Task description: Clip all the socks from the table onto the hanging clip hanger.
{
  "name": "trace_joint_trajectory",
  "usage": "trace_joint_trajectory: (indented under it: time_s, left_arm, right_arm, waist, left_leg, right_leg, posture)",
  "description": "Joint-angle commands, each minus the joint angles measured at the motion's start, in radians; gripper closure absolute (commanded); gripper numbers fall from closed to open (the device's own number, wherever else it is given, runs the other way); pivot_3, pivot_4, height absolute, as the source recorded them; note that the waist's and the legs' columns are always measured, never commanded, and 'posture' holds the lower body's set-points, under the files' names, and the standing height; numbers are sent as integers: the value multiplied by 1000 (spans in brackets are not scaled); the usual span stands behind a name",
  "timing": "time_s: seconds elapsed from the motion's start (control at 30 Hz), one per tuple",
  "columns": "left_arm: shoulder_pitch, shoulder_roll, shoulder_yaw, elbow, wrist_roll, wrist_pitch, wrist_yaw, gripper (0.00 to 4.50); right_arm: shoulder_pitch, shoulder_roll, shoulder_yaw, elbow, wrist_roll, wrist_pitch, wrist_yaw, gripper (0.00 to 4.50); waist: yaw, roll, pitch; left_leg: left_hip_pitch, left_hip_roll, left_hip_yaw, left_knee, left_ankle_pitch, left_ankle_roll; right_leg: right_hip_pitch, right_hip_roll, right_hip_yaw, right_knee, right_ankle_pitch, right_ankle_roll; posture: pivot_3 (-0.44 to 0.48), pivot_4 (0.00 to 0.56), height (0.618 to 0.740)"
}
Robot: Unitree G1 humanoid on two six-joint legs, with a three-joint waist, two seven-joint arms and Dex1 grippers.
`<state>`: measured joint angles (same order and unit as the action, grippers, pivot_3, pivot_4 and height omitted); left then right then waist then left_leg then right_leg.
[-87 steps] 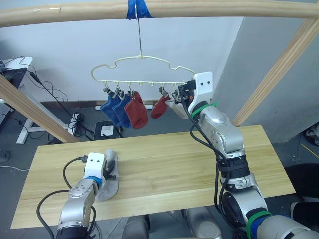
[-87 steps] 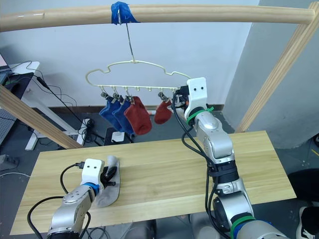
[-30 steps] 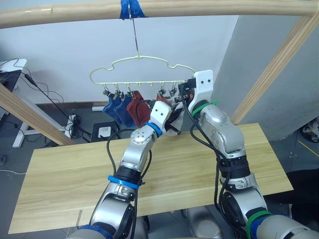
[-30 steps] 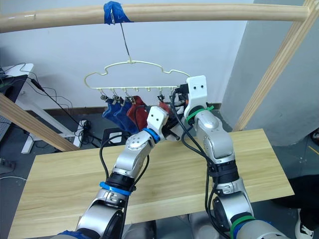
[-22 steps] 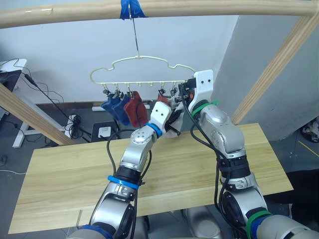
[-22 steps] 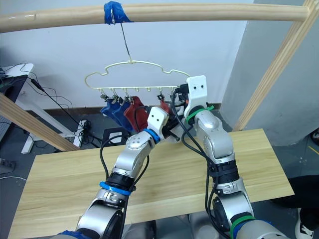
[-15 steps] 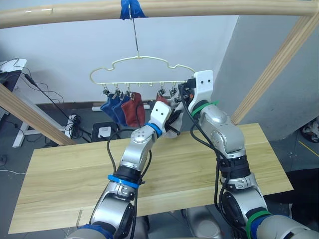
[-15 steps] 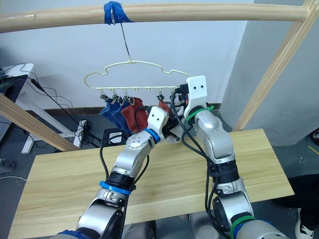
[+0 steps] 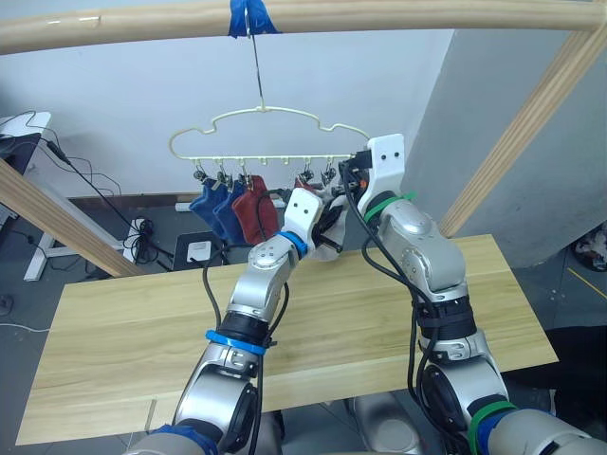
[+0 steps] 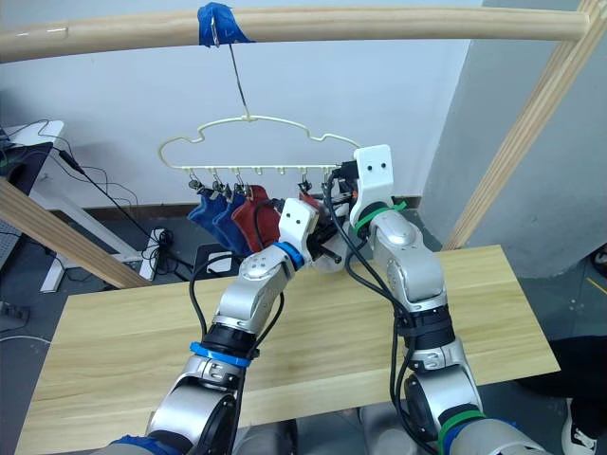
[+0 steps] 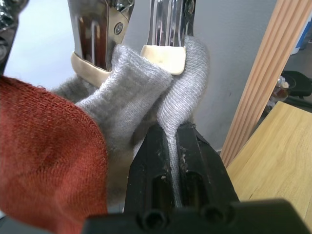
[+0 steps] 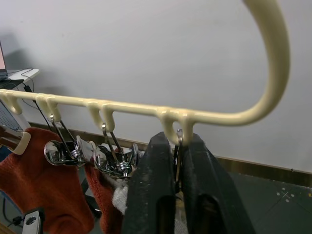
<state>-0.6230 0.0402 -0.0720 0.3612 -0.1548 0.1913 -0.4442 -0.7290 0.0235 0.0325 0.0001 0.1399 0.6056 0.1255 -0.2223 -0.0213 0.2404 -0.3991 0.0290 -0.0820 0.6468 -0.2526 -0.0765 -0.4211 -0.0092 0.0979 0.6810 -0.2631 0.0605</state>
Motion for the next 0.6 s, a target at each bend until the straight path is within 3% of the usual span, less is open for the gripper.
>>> trace_joint_trajectory:
  time_s: [0.03, 0.13, 0.3, 0.43, 0.6]
  left_arm:
    - [-19, -11, 10, -51, -21, -12, -5, 4500]
    - [-3, -3, 2, -79, -34, -14, -42, 4500]
    - [66, 110, -67, -139, -6, -29, -185, 3121]
    - [139, 254, -78, -214, -6, -46, -308, 1869]
    - [230, 437, 15, -365, -108, 33, -434, 366]
  right_arm:
    - [-7, 8, -6, -61, 9, -7, -11, 2831]
    - [4, 1, -11, -90, 17, 4, -9, 1710]
    - [74, -62, -17, -237, 64, 75, 60, 0]
    - [128, -182, -19, -353, 125, 147, 170, 0]
    - [172, -421, -10, -443, 213, 180, 399, 0]
  waist:
    - [0, 0, 0]
    - [0, 0, 0]
    - [-1, 0, 0]
    - [-1, 0, 0]
    - [2, 0, 0]
  left_leg:
    - [0, 0, 0, 0, 0, 0]
    - [0, 0, 0, 0, 0, 0]
    - [0, 0, 0, -1, 0, 0]
    - [0, 0, 0, 0, 0, 0]
    - [0, 0, 0, 0, 0, 0]
  right_leg:
    - [0, 0, 0, 0, 0, 0]
    - [0, 0, 0, 0, 0, 0]
    - [0, 0, 0, 0, 0, 0]
    - [0, 0, 0, 0, 0, 0]
    - [0, 0, 0, 0, 0, 0]
  posture:
    - [-239, 198, 730]
    - [-234, 197, 730]
    - [-232, 196, 730]
    - [-231, 194, 730]
    - [-212, 184, 730]
